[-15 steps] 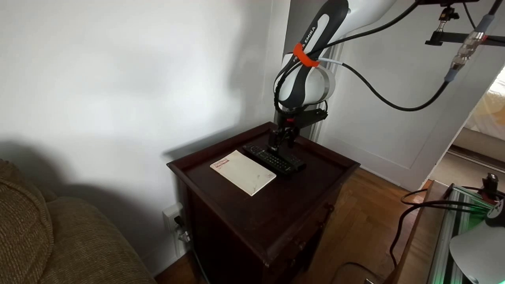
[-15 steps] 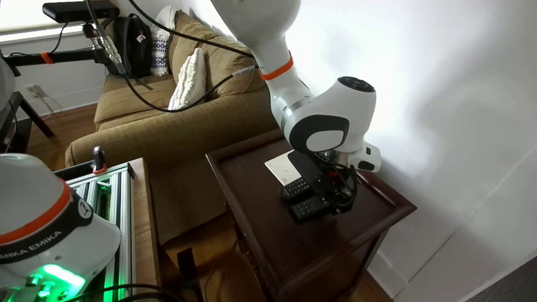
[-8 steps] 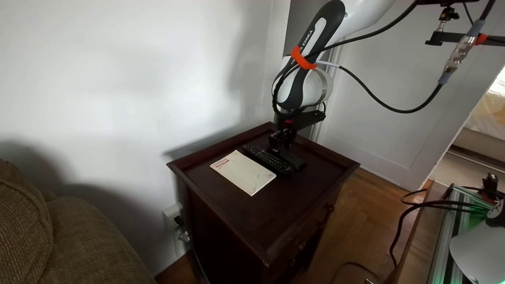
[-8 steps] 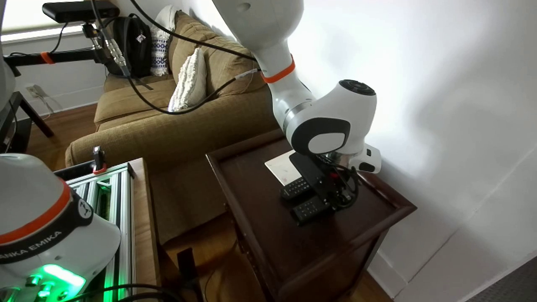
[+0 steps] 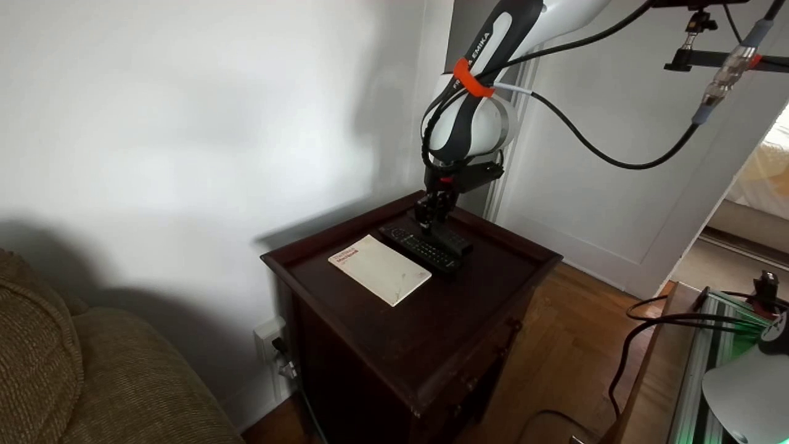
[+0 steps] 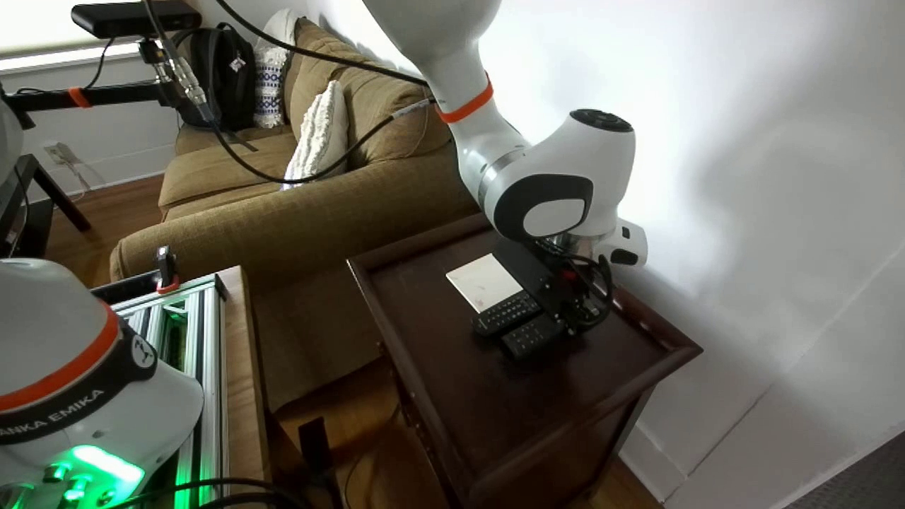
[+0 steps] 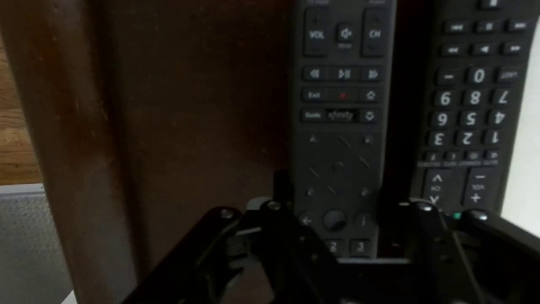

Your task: Put the black remote control on the cabinet then place the dark grey remote control on the black remote control.

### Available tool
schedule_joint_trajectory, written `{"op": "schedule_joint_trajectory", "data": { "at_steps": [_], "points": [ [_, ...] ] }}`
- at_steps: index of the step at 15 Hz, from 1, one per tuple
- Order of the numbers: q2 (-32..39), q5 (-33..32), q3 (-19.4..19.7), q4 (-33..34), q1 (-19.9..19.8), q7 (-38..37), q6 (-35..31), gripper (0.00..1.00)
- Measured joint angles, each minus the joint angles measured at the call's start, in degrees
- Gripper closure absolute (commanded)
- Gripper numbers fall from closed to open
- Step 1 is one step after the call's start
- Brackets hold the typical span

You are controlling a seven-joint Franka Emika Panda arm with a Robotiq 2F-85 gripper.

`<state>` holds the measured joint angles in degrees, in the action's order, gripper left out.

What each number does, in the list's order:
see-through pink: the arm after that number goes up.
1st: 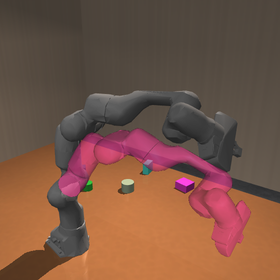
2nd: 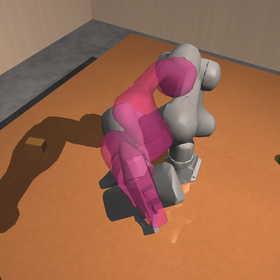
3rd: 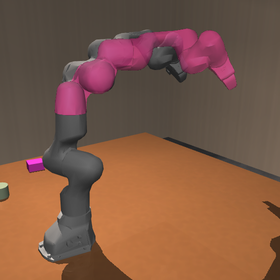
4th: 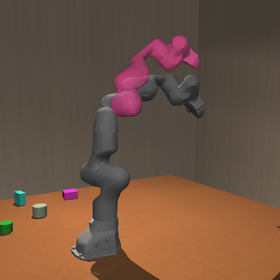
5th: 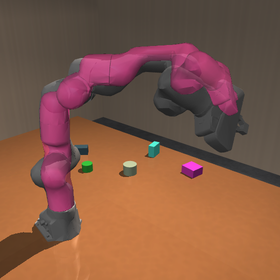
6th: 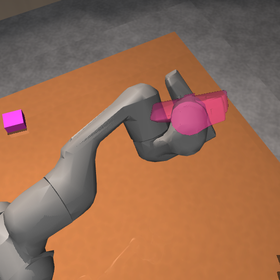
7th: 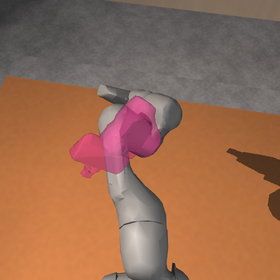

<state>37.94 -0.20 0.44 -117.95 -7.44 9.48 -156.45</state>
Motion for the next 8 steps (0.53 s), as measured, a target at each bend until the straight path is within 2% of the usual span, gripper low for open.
{"op": "schedule_joint_trajectory", "data": {
  "at_steps": [4, 8],
  "points": [
    [-5.5, -1.4, -0.2, -2.3, 2.3, 0.0, 0.2, 0.74],
    [-7.2, -1.5, -1.5, -2.5, 4.1, 0.0, 2.3, 0.74]
  ]
}}
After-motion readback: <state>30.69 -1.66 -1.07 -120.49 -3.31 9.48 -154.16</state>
